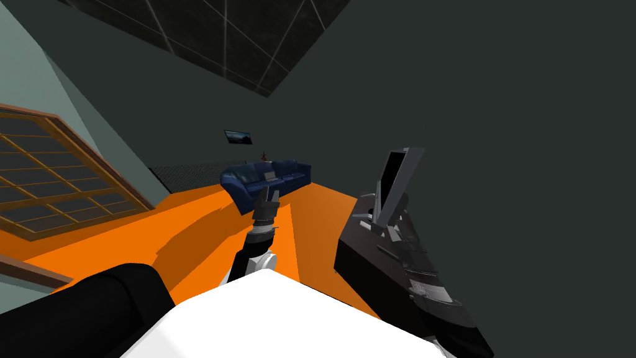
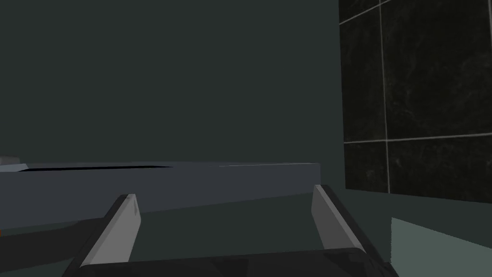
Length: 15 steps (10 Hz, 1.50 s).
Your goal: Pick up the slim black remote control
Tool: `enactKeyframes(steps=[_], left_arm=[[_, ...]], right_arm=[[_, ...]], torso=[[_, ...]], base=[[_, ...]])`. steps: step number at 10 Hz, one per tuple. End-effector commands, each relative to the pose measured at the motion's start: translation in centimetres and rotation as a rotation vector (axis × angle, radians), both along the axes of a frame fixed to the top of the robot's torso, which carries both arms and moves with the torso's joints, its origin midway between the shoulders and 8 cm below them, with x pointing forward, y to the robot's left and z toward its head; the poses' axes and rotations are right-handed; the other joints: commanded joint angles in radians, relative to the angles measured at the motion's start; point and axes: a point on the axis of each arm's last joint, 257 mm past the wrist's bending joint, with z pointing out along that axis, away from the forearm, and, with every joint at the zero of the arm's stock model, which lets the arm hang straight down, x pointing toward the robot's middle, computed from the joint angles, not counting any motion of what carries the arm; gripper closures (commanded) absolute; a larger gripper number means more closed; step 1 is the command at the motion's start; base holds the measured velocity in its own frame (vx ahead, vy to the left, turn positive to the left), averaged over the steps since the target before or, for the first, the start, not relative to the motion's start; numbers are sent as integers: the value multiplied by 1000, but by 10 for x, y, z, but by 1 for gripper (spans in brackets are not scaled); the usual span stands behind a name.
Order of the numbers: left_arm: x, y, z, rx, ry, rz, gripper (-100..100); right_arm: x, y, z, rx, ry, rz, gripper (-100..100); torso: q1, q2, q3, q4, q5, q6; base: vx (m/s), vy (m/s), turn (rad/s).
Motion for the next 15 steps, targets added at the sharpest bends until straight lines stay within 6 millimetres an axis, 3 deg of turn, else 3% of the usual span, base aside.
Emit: enactKeyframes(steps=[1,2,3,5,6,7,8,9,10,12,13,14,15], left_arm=[[0,0,0,0,0,0,0],[0,0,0,0,0,0,0],[0,0,0,0,0,0,0],[0,0,0,0,0,0,0],[0,0,0,0,0,0,0],[0,0,0,0,0,0,0],[0,0,0,0,0,0,0],[0,0,0,0,0,0,0],[0,0,0,0,0,0,0],[0,0,0,0,0,0,0],[0,0,0,0,0,0,0],[0,0,0,0,0,0,0],[0,0,0,0,0,0,0]], right_arm=[[0,2,-9,-27,20,17,-100],[-1,2,-28,-54,59,34,-100],[-2,3,-29,-64,61,40,-100],[-8,4,-69,-127,141,76,-100],[-8,3,-74,-147,154,86,-100],[-13,2,-96,-177,196,101,-100],[-14,1,-98,-192,203,109,-100],[-20,-2,-122,-227,251,125,-100],[-21,-2,-123,-239,254,131,-100],[-29,-7,-148,-290,306,154,-100],[-38,-11,-171,-337,353,176,-100],[-39,-13,-173,-343,359,177,-100],[-49,-18,-196,-392,406,197,-100]], torso=[[0,0,0,0,0,0],[-1,0,0,0,0,0],[-1,-1,0,0,0,0],[-1,-1,0,0,0,0],[0,-1,0,0,0,0],[0,-1,0,0,0,1],[0,-1,0,0,0,0],[-1,-1,-1,0,0,1],[-1,-1,-1,0,0,0],[-1,-2,-1,0,0,0],[-2,-2,-1,0,0,0],[-2,-2,-1,0,0,0],[-2,-2,-1,0,0,1]], base=[[-24,23,71],[-22,26,177],[-18,17,60],[-25,28,207],[-24,35,70],[-22,37,187],[-13,20,85],[-12,27,136],[-10,20,106],[-10,18,154],[-4,18,195],[-3,10,95],[-2,14,189]])
